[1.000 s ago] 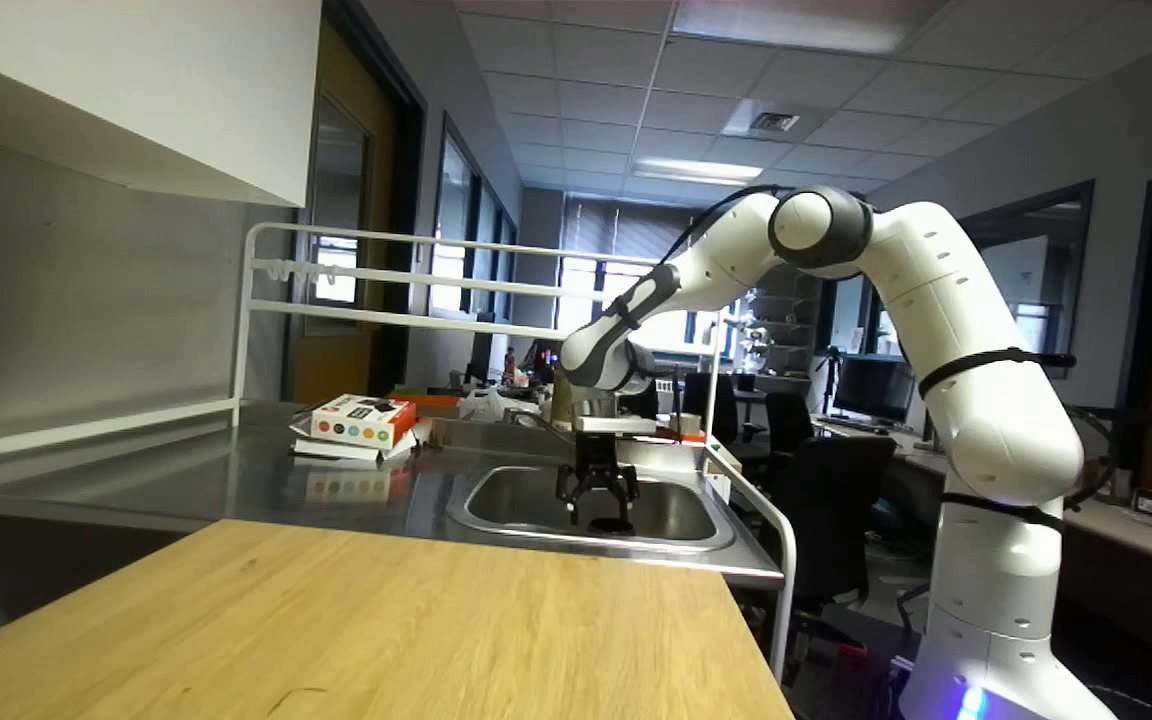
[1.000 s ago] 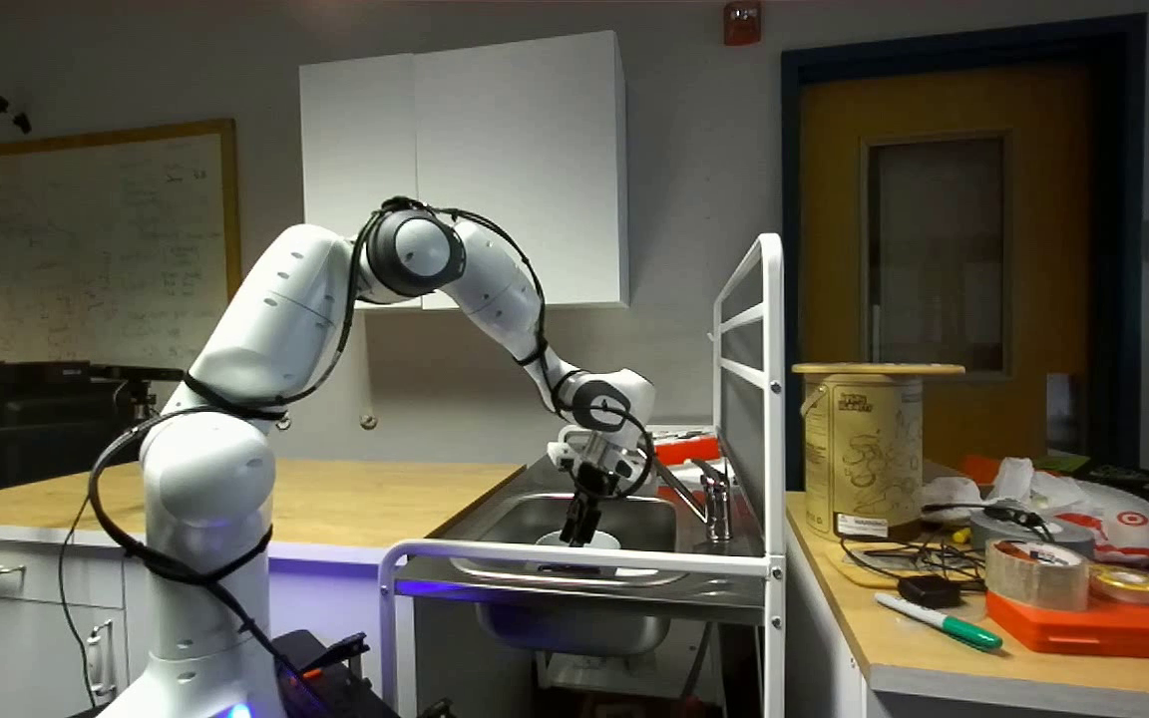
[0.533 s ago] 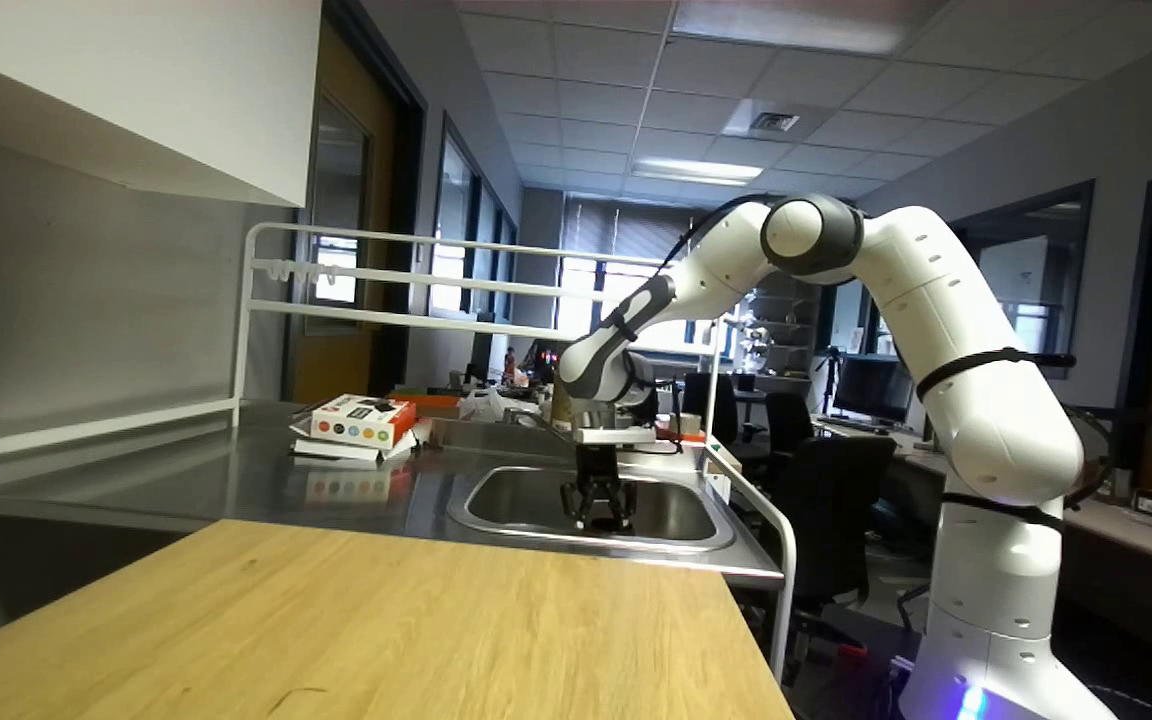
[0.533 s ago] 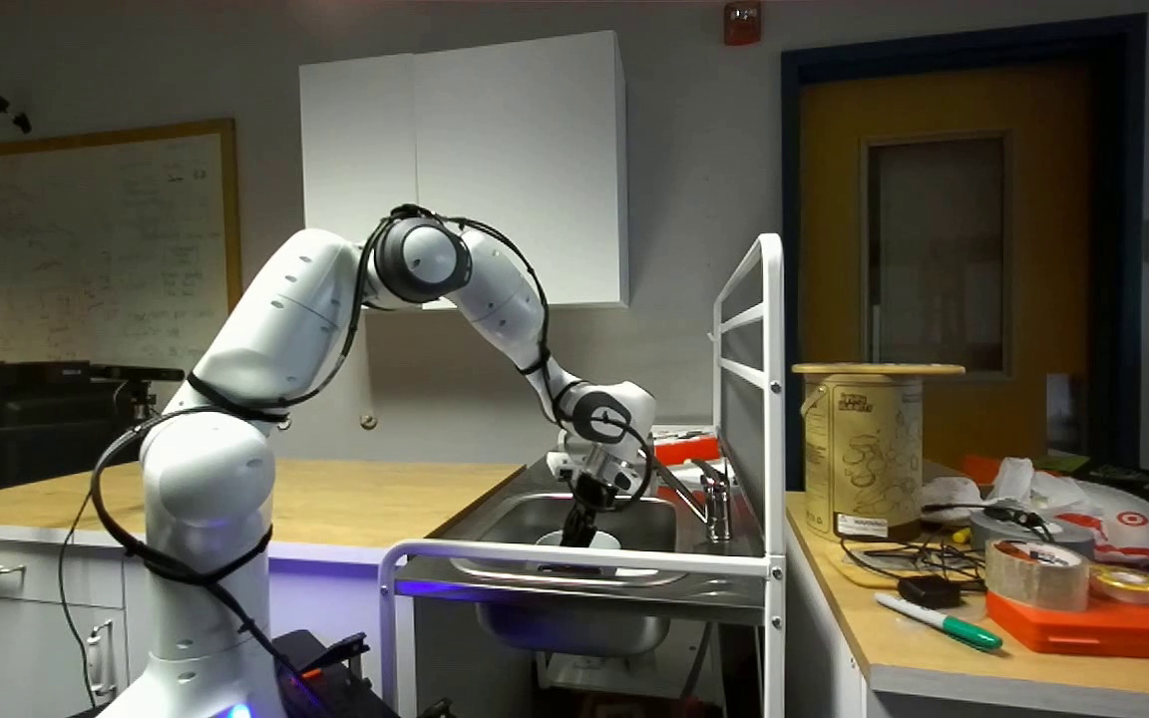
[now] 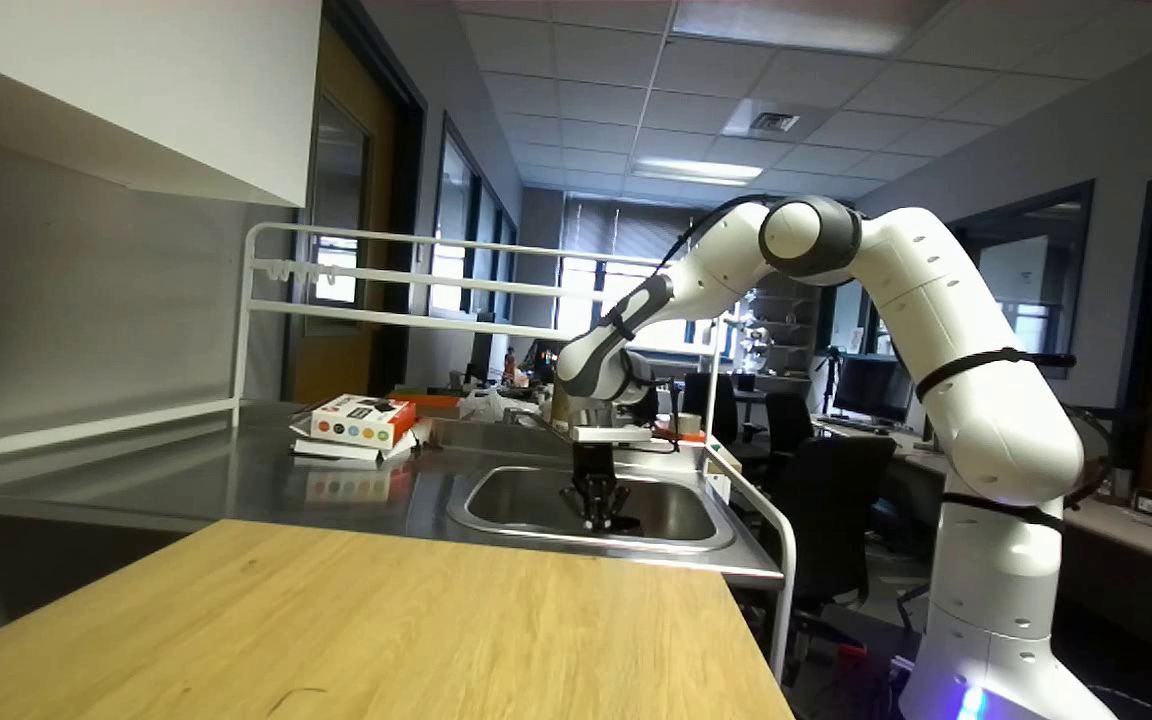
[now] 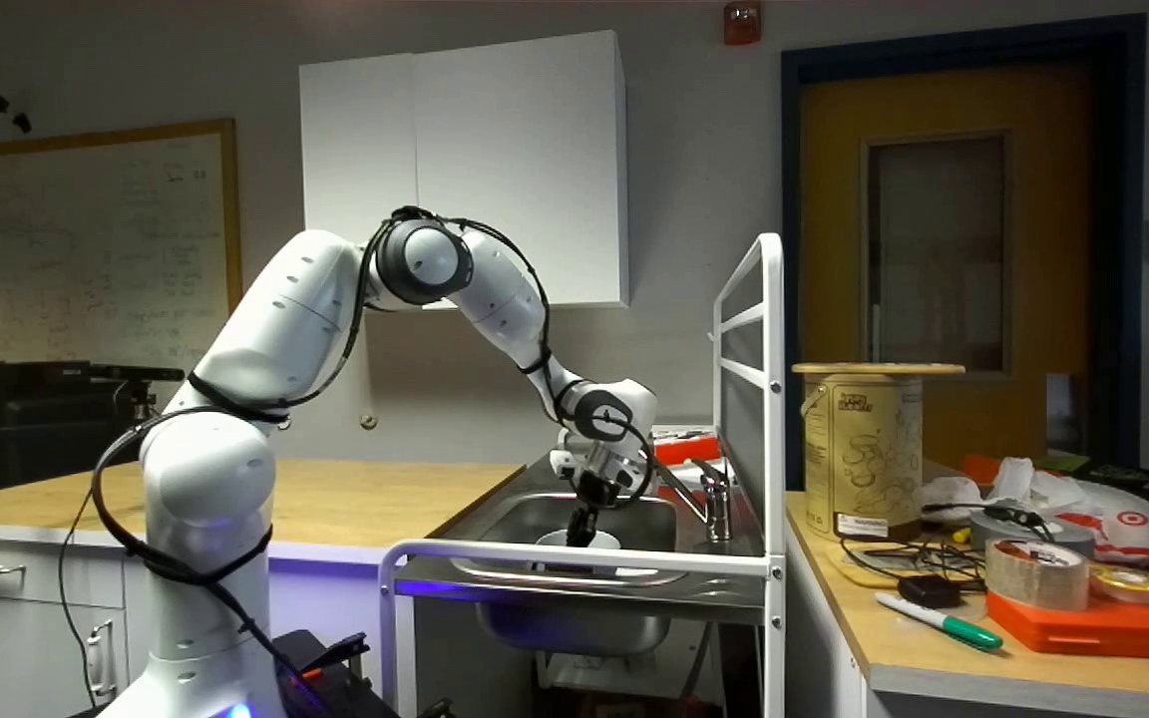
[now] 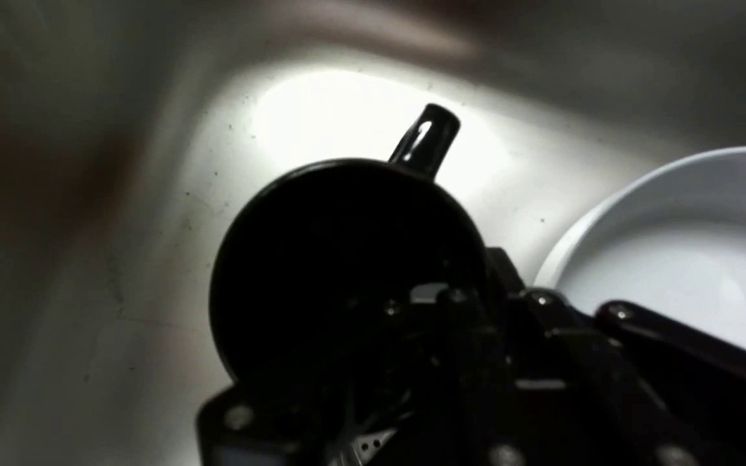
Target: Remove the mug from the bowl and put it on the front end of the sink counter
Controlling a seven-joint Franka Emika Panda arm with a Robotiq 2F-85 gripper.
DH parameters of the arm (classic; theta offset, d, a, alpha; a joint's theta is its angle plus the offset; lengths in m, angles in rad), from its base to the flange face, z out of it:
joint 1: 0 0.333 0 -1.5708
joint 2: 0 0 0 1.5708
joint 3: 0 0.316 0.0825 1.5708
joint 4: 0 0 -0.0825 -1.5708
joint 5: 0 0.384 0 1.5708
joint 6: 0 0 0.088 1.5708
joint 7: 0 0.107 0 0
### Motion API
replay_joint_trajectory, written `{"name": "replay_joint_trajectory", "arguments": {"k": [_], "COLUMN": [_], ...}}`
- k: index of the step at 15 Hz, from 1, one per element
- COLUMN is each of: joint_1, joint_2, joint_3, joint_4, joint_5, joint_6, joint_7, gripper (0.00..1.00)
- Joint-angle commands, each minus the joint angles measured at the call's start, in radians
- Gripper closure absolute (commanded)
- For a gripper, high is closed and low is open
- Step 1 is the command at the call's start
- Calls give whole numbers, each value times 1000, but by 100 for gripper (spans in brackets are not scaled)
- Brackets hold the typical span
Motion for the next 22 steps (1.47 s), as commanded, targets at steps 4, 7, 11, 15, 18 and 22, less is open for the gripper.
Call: {"name": "replay_joint_trajectory", "arguments": {"k": [4,7,11,15,18,22], "joint_1": [36,61,107,161,188,207], "joint_2": [-77,-126,-196,-239,-242,-222], "joint_3": [-15,-17,-9,22,55,99], "joint_4": [-6,-12,-2,47,105,163], "joint_5": [-12,-31,-82,-117,-114,-80], "joint_6": [13,11,-8,-42,-95,-163], "joint_7": [70,110,183,227,223,195], "gripper": [96,96,96,96,96,96]}}
